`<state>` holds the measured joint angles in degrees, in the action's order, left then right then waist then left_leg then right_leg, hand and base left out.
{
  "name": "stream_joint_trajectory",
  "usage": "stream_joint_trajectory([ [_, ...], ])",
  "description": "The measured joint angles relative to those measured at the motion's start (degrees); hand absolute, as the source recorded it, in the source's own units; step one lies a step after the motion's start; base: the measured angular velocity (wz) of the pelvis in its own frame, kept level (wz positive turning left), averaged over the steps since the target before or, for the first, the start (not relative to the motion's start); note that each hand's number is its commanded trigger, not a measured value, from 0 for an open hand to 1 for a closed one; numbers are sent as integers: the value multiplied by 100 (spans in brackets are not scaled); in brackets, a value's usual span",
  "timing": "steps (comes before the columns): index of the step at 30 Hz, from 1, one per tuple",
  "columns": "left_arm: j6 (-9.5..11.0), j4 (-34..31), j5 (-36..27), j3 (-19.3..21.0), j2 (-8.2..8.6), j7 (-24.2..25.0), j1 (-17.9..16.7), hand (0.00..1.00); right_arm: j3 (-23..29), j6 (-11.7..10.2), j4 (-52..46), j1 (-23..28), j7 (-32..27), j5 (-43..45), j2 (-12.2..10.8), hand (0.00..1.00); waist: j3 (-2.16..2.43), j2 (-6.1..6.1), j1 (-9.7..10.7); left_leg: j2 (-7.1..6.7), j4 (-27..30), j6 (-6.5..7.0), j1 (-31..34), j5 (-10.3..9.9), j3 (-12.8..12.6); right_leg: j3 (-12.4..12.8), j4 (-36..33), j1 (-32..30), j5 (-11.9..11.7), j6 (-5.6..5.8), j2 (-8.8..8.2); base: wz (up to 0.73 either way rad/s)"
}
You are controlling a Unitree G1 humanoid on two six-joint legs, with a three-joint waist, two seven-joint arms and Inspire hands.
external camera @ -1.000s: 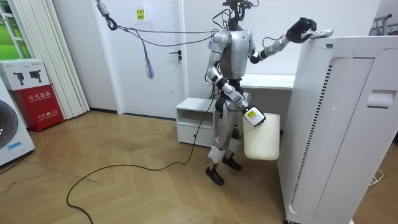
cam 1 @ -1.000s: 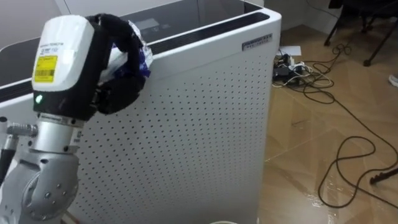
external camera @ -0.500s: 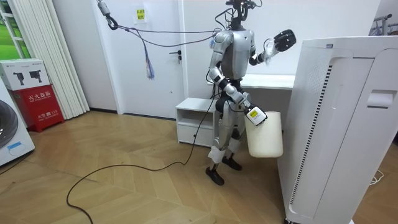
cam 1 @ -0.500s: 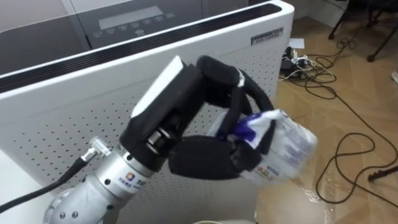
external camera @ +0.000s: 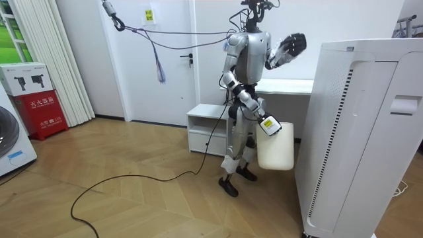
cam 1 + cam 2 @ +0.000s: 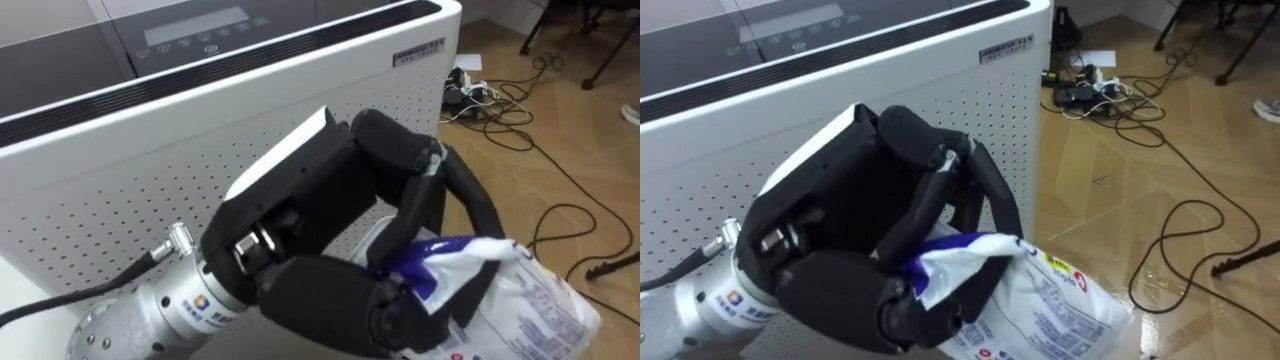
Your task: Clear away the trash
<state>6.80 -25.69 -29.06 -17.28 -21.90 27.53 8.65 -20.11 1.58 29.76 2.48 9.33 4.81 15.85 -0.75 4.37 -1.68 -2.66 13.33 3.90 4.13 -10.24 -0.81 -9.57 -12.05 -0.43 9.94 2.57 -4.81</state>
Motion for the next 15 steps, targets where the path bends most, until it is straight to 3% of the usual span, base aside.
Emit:
stream_joint_trajectory([
  [1,-2,116,35,0,-2,9,0,100,-2,-9,67,-103,-11,-1,-5,100,6,17,-9,-2,43,1,79,0,16,-4,-27,-72,0,0,-3,9],
  [6,-7,1315,970,-189,59,2,-26,100,-122,-63,1042,-1071,-92,-283,-54,100,-93,-134,-157,4,349,-1,676,28,149,-170,-173,-542,-38,-60,-5,14],
  [10,3,1924,1192,-212,148,-2,-22,100,-118,-116,1284,-1389,-115,-482,-40,100,-97,-144,-210,-4,526,1,1083,32,252,-314,-261,-857,-53,-68,-16,17],
  [15,25,2795,1752,-206,368,-285,-22,100,-116,-281,1787,-1688,-113,-692,-189,100,-116,-181,-324,-4,529,-6,1358,73,253,-330,-329,-1155,-54,-70,-21,1],
])
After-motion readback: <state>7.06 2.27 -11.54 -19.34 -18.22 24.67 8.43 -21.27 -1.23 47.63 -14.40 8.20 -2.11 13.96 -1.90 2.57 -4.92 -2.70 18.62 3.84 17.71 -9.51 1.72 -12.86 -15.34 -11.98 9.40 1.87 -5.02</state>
